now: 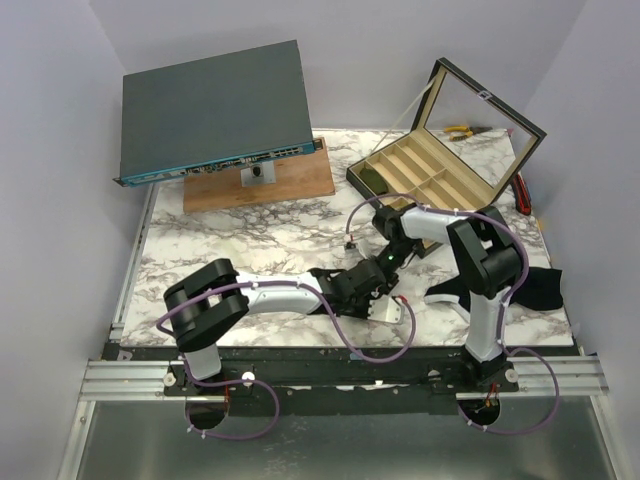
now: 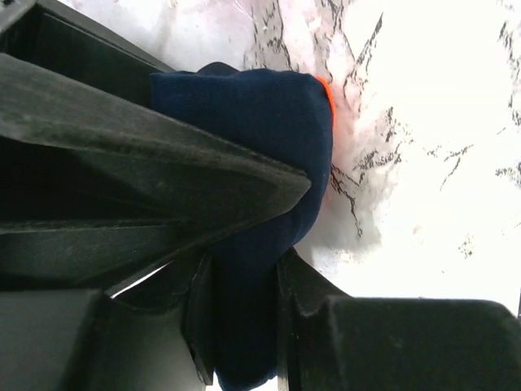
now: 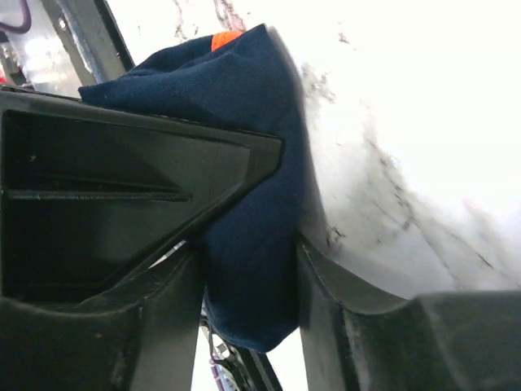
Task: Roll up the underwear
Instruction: Roll the underwear to the center of the board.
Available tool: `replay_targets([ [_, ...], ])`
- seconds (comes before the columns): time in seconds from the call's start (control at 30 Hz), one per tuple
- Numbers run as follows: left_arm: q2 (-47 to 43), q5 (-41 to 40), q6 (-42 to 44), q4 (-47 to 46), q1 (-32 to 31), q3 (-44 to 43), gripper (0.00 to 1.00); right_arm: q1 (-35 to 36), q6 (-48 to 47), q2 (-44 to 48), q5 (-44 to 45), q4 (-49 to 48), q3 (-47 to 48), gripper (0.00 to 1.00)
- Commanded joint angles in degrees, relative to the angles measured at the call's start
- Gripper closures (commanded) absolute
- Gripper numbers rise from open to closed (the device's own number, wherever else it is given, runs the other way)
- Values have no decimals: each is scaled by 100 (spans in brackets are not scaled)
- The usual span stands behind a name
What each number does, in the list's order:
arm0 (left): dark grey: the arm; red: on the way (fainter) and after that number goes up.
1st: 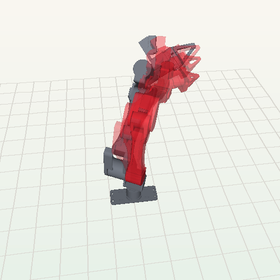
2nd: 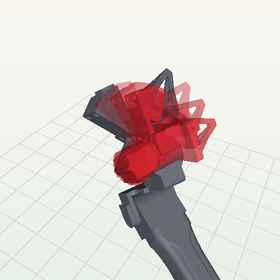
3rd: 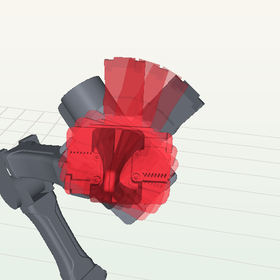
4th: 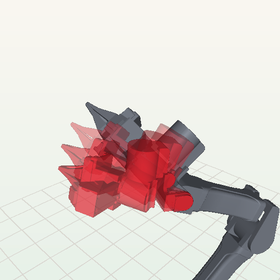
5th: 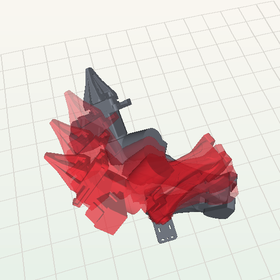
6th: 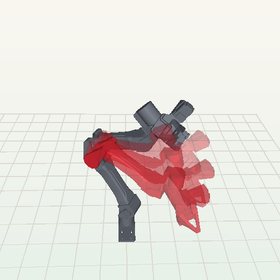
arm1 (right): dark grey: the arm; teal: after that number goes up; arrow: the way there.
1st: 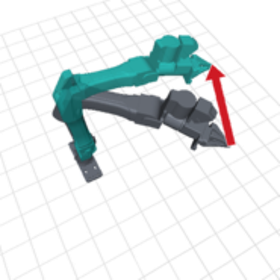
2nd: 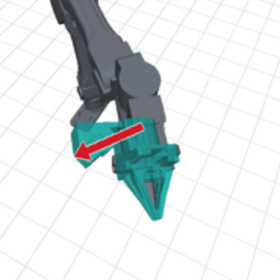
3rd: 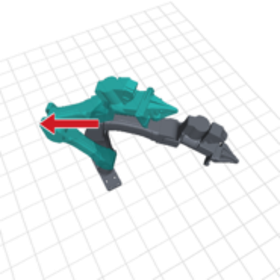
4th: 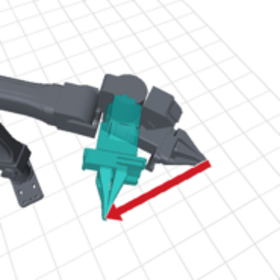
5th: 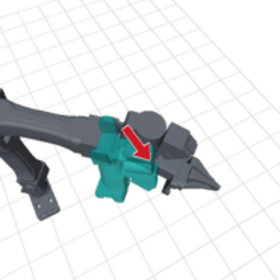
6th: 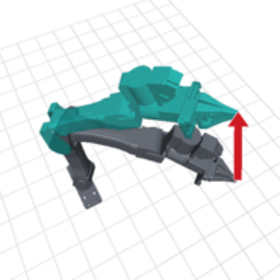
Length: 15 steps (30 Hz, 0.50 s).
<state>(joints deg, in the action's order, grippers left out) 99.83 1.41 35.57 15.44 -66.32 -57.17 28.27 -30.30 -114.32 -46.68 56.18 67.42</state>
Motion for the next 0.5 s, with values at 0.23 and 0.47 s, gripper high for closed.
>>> replay_targets([
  [0.23, -84, 900, 173, 230, 143, 356, 100, -580, -439, 394, 977, -590, 0, 34],
  [0.47, -482, 1389, 315, 755, 510, 196, 100, -1013, -531, 639, 450, -299, 223, 33],
])
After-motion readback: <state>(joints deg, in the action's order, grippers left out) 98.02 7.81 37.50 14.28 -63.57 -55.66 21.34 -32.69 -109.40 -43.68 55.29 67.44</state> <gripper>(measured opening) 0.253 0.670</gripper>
